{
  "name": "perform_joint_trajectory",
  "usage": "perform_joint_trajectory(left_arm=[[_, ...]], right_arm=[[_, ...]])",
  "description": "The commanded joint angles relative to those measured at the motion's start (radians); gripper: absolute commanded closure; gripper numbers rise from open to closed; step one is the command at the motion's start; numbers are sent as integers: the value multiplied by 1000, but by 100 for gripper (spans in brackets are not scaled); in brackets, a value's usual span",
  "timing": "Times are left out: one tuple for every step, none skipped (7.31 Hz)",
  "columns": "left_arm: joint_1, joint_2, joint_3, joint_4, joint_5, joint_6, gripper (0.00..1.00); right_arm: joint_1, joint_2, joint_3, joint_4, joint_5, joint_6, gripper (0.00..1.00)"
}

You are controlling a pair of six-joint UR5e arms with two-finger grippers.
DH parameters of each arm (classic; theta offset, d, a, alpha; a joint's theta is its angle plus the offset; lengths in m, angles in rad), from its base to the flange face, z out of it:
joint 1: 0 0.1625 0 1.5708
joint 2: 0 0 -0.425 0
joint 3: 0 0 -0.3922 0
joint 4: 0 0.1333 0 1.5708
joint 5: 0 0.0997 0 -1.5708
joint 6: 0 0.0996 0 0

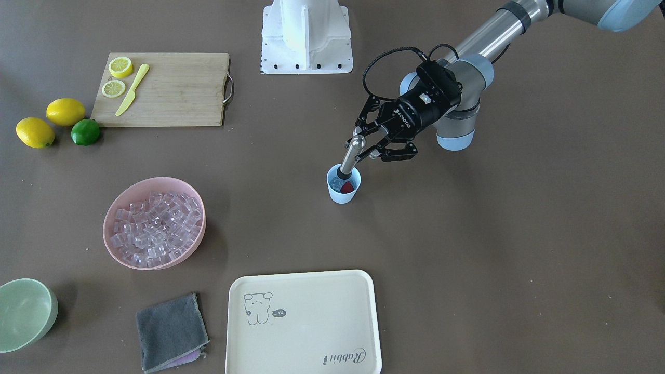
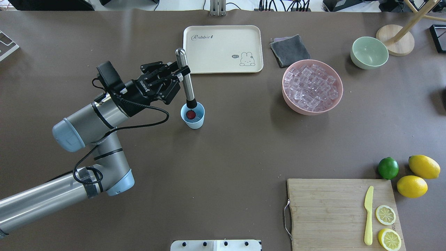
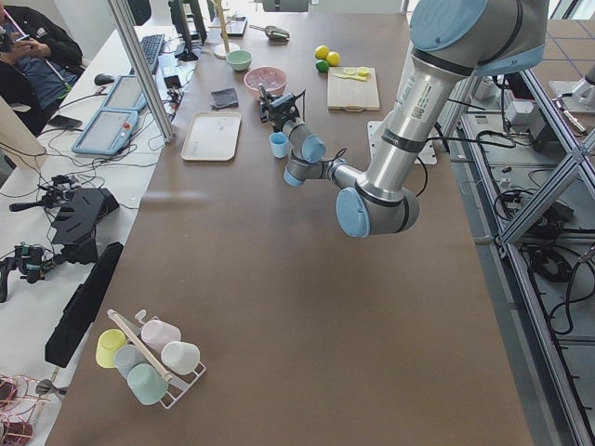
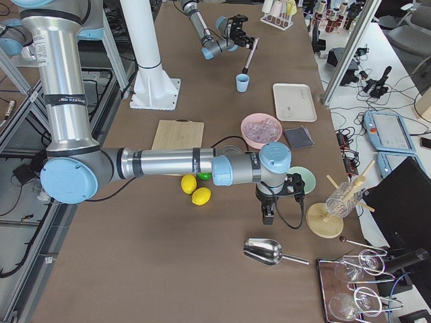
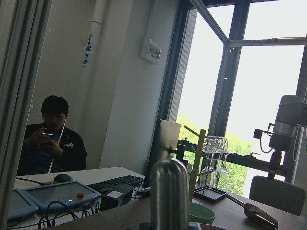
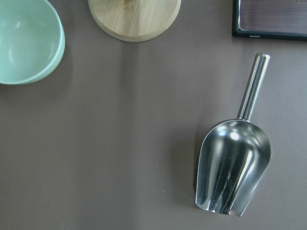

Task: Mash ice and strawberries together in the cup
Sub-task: 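Press the rod down into the cup with the left gripper, mashing contents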

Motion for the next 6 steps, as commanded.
perform_joint_trajectory(left_arm=[[23, -2, 67, -3, 8, 3, 100], [40, -4, 78, -6, 10, 5, 100], [49, 1, 77, -9, 10, 5, 100], [49, 4, 80, -9, 10, 9, 100], [49, -4, 53, -7, 10, -1, 100], [28, 7, -4, 0, 8, -102, 100]], right_arm=[[2, -1, 2, 0, -1, 0, 0], [2, -1, 0, 0, -1, 0, 0], [2, -1, 0, 0, -1, 0, 0], [2, -3, -1, 0, -1, 0, 0], [2, -3, -1, 0, -1, 0, 0], [5, -3, 0, 0, 6, 0, 0]])
